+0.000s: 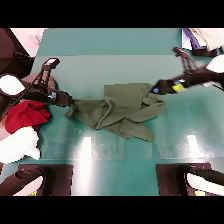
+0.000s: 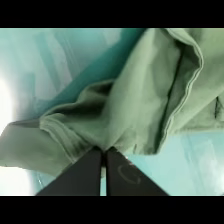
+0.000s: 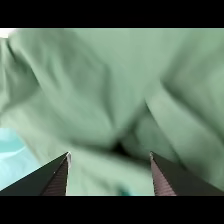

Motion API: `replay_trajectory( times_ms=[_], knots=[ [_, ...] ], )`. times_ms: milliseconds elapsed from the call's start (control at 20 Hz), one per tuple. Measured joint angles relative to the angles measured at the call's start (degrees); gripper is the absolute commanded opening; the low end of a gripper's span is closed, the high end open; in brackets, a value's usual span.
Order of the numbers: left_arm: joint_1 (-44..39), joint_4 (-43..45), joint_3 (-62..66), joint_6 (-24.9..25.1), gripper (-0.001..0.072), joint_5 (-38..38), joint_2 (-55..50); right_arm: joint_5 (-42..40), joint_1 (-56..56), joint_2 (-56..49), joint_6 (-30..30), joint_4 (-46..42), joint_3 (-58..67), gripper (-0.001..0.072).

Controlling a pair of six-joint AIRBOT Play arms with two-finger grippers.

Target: Fold the shirts.

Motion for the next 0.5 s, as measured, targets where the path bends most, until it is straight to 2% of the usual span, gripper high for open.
replay_trajectory(
  times_ms=[300, 500],
  knots=[
    [0.0, -0.6, -1.4, -1.3, 0.0025, -0.5, -0.4, -1.6, 11.8, -23.5, 1.2, 2.1, 21.4, 0.0561],
    [0.0, -0.7, -1.6, -2.1, 0.0025, -0.7, -0.4, 3.0, 17.2, -33.0, 2.0, 2.4, 31.5, 0.0561]
  ],
)
